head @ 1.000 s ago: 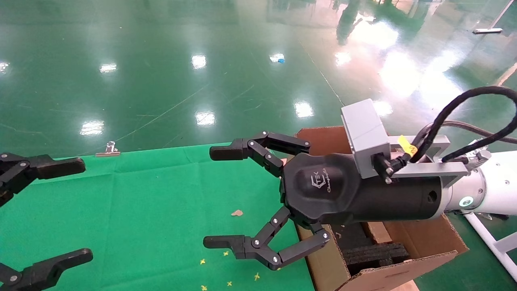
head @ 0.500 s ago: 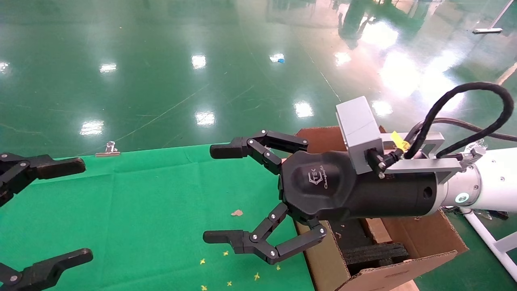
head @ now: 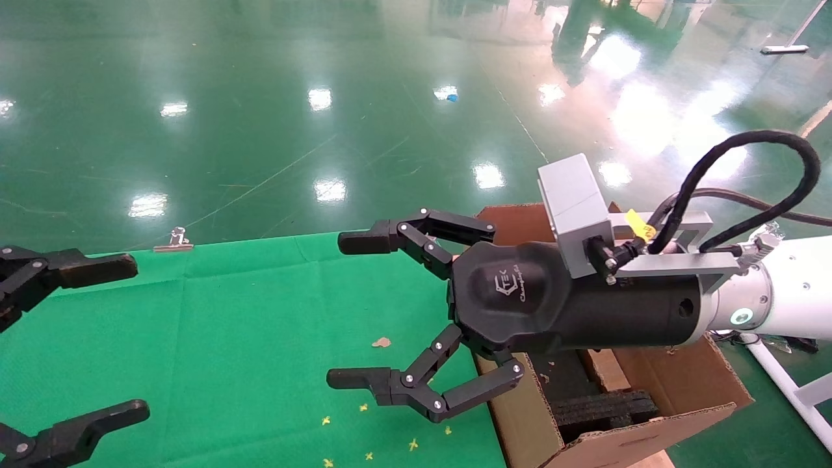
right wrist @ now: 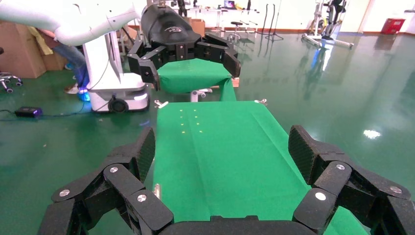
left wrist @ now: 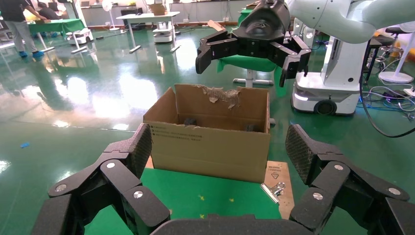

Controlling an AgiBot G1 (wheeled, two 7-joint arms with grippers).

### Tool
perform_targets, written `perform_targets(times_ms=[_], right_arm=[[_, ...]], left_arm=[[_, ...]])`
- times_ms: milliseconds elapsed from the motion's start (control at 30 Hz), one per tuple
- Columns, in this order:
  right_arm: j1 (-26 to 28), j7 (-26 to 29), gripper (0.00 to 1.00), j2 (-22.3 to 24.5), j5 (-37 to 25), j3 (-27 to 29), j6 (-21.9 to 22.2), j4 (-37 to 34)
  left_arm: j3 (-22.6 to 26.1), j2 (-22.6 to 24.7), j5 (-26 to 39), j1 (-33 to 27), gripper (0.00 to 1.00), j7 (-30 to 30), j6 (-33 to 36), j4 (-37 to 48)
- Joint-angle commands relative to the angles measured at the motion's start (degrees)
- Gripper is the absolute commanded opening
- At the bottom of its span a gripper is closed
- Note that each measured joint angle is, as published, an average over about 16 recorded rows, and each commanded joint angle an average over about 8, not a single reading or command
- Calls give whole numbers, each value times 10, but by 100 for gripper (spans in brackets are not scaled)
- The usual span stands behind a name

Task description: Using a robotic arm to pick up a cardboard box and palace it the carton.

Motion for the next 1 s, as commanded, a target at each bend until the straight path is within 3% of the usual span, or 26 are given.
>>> perform_targets(times_ms=[33, 1000], right_arm=[[0, 0, 100, 0, 0, 0, 0, 0], [2, 1, 100, 0, -1, -2, 0, -1]], left_arm=[[0, 0, 0, 0, 100, 0, 0, 0], [0, 0, 0, 0, 100, 0, 0, 0]])
